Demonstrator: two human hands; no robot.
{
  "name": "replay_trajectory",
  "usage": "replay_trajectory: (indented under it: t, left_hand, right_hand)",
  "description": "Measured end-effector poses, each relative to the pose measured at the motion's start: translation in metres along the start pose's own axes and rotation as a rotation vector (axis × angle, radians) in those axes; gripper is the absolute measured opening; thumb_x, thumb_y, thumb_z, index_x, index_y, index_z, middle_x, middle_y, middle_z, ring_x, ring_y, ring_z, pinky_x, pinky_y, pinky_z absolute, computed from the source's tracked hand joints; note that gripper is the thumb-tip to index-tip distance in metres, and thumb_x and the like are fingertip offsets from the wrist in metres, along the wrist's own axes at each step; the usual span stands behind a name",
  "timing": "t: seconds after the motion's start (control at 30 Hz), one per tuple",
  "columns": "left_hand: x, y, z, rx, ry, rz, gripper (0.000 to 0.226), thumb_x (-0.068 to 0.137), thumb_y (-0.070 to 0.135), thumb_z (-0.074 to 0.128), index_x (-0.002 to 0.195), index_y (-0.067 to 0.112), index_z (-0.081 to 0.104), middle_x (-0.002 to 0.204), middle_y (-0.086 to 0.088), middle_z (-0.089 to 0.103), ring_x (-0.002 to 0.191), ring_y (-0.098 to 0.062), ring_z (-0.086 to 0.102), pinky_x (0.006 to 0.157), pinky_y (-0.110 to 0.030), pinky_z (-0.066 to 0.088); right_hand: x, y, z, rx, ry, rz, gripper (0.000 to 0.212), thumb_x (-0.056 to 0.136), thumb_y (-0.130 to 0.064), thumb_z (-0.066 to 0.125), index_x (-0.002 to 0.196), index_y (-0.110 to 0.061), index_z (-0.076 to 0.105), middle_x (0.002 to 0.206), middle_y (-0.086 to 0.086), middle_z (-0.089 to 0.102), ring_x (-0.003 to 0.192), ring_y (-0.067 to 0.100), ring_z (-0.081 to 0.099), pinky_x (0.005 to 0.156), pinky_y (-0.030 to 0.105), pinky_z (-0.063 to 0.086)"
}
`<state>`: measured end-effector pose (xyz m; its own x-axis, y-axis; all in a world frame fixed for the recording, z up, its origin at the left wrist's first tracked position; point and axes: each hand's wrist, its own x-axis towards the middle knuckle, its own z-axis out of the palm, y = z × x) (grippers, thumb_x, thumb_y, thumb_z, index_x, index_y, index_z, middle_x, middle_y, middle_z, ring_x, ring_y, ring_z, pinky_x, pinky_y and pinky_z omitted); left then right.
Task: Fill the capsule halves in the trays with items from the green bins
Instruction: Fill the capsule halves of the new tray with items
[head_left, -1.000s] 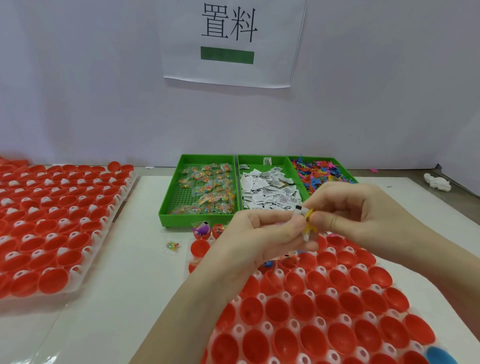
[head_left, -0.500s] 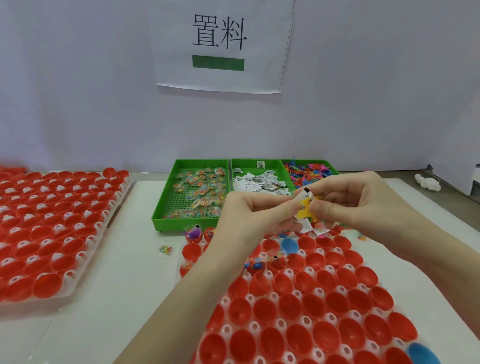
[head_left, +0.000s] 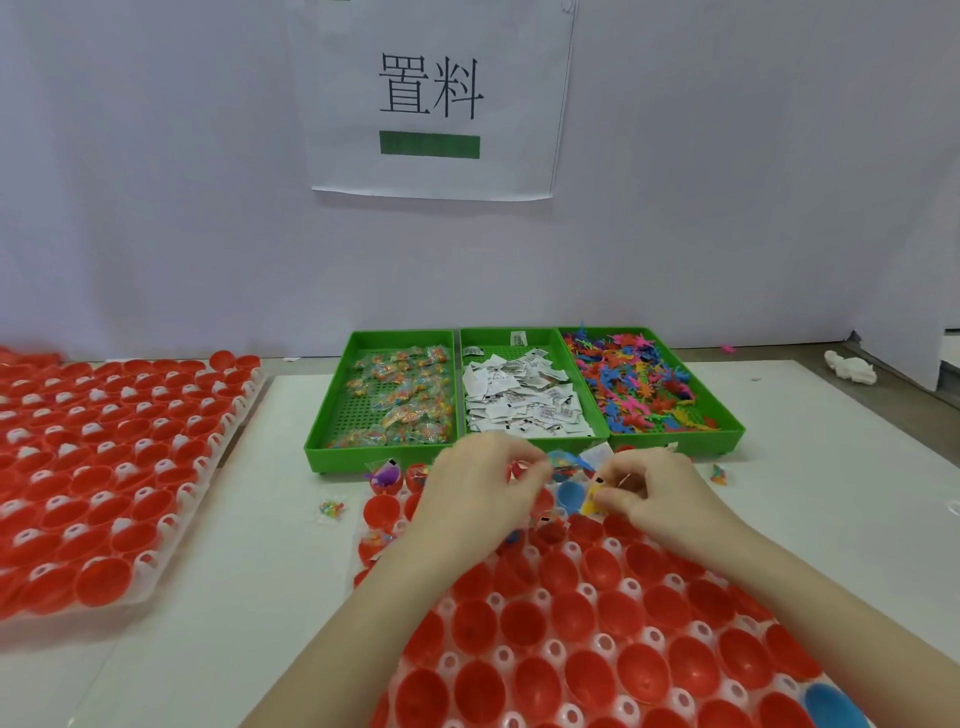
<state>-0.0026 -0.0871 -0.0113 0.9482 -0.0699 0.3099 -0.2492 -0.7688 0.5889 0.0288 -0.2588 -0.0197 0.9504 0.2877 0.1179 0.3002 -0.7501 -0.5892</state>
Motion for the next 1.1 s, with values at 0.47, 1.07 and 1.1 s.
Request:
replay_trajectory:
  t: [0.47, 1.07, 1.1]
  left_hand:
    - [0.046, -0.107, -0.05, 0.062, 0.171, -0.308, 0.034, 0.093, 0.021, 0.052, 0.124, 0.008, 0.057, 0.126, -0.009, 0.06, 0.114, -0.021, 0.055, 0.097, -0.032, 0.04]
    - [0.067, -0.133, -0.036, 0.124, 0.103, -0.325, 0.015, 0.085, 0.022, 0.066, 0.09, 0.009, 0.071, 0.093, -0.005, 0.069, 0.079, -0.014, 0.056, 0.074, -0.029, 0.046]
    - [0.066, -0.134, -0.037, 0.112, 0.159, -0.336, 0.015, 0.087, 0.02, 0.064, 0.092, 0.008, 0.07, 0.094, -0.007, 0.068, 0.078, -0.015, 0.055, 0.071, -0.028, 0.044]
  right_hand:
    - [0.002, -0.001, 0.004, -0.12, -0.094, -0.097, 0.01, 0.079, -0.008, 0.069, 0.086, -0.012, 0.075, 0.076, -0.002, 0.072, 0.06, -0.003, 0.055, 0.059, 0.004, 0.038]
    - [0.035, -0.006, -0.039, -0.048, -0.128, -0.023, 0.023, 0.061, -0.034, 0.083, 0.079, -0.031, 0.069, 0.057, -0.011, 0.066, 0.052, -0.006, 0.059, 0.048, 0.008, 0.04]
    - [0.042, 0.0, -0.044, 0.037, -0.012, -0.017, 0.014, 0.065, -0.035, 0.08, 0.072, -0.03, 0.07, 0.057, -0.01, 0.066, 0.055, -0.003, 0.061, 0.051, 0.011, 0.042]
